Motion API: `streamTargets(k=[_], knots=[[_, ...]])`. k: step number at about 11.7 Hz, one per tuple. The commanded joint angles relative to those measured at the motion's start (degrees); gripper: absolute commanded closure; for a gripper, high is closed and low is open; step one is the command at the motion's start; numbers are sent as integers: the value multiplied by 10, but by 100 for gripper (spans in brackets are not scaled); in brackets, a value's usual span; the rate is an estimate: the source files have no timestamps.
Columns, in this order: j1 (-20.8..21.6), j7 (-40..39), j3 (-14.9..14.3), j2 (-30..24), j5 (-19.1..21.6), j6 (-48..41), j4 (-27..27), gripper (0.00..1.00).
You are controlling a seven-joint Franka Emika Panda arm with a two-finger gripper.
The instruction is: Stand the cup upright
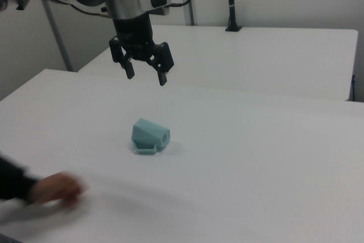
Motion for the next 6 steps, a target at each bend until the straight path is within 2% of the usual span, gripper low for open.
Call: streamTargets(k=[1, 6], knots=[[13, -7, -3, -9, -26, -5, -10, 0], [11, -11, -7, -9, -19, -5, -9, 0]])
